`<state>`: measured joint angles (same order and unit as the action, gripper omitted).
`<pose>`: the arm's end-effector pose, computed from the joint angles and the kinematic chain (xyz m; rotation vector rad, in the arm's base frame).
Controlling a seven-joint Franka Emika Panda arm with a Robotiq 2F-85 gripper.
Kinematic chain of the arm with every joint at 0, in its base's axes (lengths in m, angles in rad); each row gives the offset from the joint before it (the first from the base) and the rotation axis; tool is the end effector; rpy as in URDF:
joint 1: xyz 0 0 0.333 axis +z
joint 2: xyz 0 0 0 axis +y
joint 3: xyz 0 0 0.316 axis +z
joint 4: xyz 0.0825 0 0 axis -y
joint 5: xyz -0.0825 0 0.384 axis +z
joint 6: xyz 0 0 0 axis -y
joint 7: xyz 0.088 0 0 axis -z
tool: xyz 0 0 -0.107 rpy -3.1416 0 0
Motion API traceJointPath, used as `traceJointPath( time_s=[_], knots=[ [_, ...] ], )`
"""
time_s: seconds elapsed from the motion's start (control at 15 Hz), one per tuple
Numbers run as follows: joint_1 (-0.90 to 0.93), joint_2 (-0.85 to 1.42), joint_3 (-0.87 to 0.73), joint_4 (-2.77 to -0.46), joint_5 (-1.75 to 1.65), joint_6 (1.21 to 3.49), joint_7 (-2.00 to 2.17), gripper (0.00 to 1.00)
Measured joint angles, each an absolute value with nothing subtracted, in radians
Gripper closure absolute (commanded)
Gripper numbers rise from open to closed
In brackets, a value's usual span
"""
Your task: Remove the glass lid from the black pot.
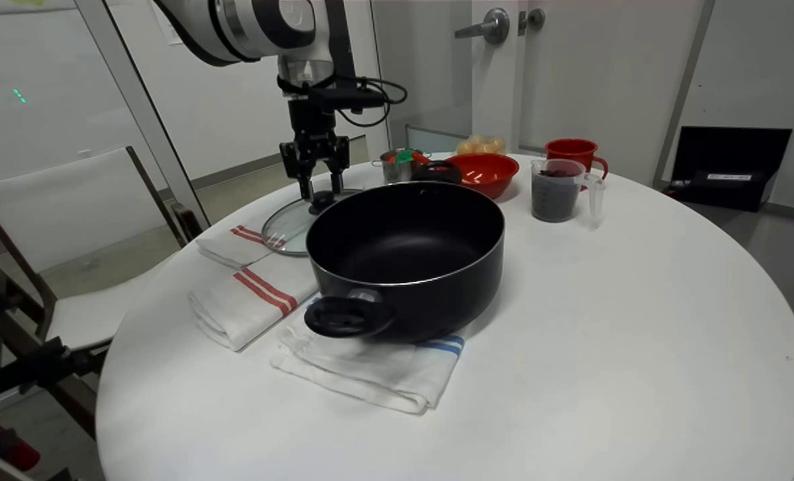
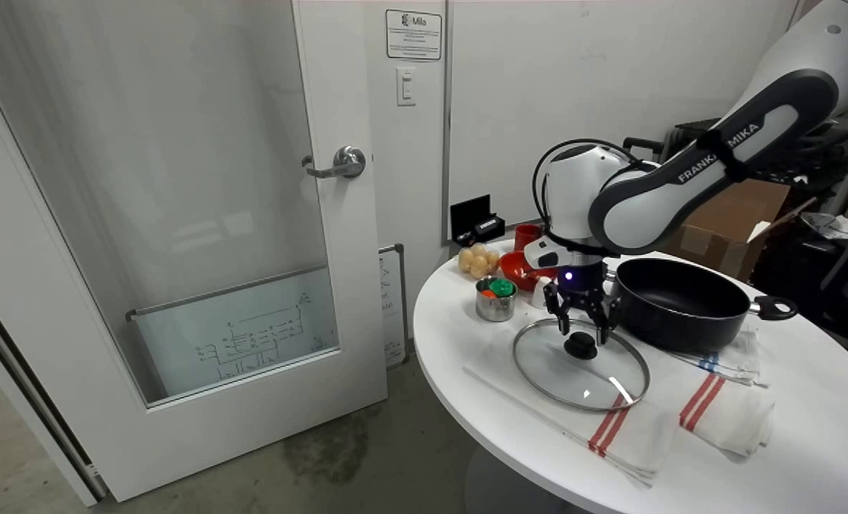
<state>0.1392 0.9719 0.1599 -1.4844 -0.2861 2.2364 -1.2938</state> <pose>0.6559 0.1792 0.0802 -1.9940 -2.3582 0.3229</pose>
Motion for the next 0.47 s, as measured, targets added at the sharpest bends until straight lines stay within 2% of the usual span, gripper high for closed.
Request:
traceJointPath(
  time_s=[0.47],
  knots=[
    [0.138,0.922,0.16,-1.495,-0.286,2.231,-1.294,0.0]
  ],
)
